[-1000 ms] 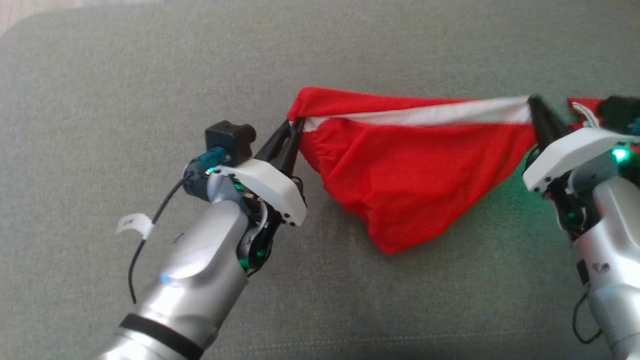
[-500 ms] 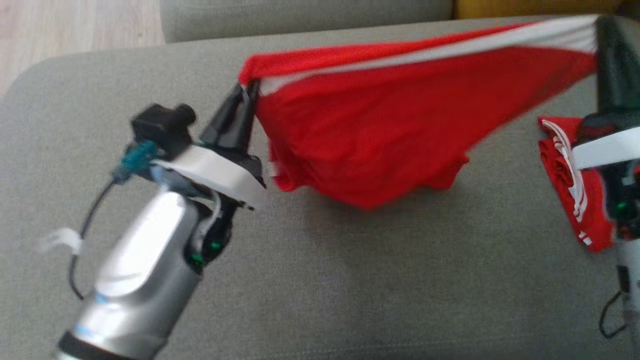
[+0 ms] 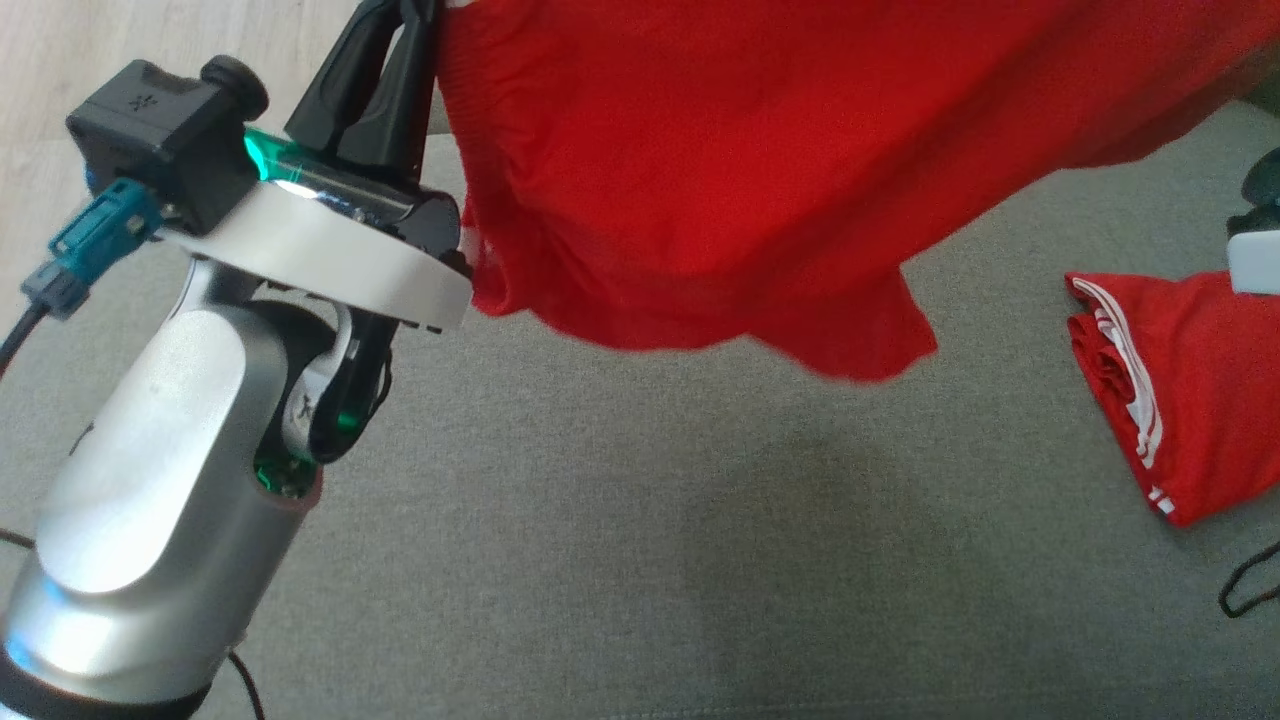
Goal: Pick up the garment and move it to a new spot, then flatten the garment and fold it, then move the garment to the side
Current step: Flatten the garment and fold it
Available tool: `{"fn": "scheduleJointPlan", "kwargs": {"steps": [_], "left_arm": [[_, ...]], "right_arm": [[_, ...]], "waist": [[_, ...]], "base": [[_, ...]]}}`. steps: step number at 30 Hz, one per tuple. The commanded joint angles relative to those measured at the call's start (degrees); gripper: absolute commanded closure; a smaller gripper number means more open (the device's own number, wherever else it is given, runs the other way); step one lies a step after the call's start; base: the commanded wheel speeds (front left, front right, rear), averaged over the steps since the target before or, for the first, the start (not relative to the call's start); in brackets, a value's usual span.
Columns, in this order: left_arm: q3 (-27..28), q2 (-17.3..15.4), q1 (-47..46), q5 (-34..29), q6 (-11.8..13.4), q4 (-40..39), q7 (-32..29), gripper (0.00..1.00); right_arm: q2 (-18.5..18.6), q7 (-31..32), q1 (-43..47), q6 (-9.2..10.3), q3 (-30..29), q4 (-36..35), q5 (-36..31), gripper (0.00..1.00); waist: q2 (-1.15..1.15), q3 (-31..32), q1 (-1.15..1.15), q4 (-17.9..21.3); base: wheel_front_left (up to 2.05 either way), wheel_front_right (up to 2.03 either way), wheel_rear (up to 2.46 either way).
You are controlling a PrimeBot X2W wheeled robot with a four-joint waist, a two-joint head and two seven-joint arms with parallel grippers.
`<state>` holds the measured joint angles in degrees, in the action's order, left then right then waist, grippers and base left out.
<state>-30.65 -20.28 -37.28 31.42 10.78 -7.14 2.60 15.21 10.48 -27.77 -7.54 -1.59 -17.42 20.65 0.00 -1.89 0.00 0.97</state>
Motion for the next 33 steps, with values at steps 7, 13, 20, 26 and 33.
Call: {"fn": "scheduleJointPlan", "kwargs": {"steps": [7,13,20,26,33], "left_arm": [[3.8,-2.2,-1.4,0.9,1.4,-3.1,0.0,1.00],[4.0,-0.8,-3.0,2.5,0.0,-0.4,1.3,1.00],[3.5,3.2,-12.8,3.5,-4.9,14.7,4.9,1.00],[3.2,7.8,-24.6,2.7,-8.7,34.4,9.5,1.00],[3.9,12.9,-31.0,2.8,-11.8,56.3,12.0,1.00]], "right_arm": [[-1.3,2.1,-0.6,0.05,-0.2,-1.7,0.3,1.00],[-1.6,1.4,-3.1,0.05,0.4,3.1,2.6,1.00],[-1.0,-2.0,-15.6,0.05,4.1,18.9,6.2,1.00],[-2.0,-8.3,-29.7,0.05,8.2,38.8,7.0,1.00],[-6.6,-12.9,-39.1,0.05,15.8,62.7,7.1,1.00]], "waist": [[0.00,0.1,0.00,-0.1],[0.00,-1.2,0.00,-0.2],[0.00,-3.8,0.00,-0.1],[0.00,-5.9,0.00,0.1],[0.00,-8.5,0.00,1.4]], "base": [[0.00,0.00,0.00],[0.00,0.00,0.00],[0.00,0.00,0.00],[0.00,0.00,0.00],[0.00,0.00,0.00]]}}
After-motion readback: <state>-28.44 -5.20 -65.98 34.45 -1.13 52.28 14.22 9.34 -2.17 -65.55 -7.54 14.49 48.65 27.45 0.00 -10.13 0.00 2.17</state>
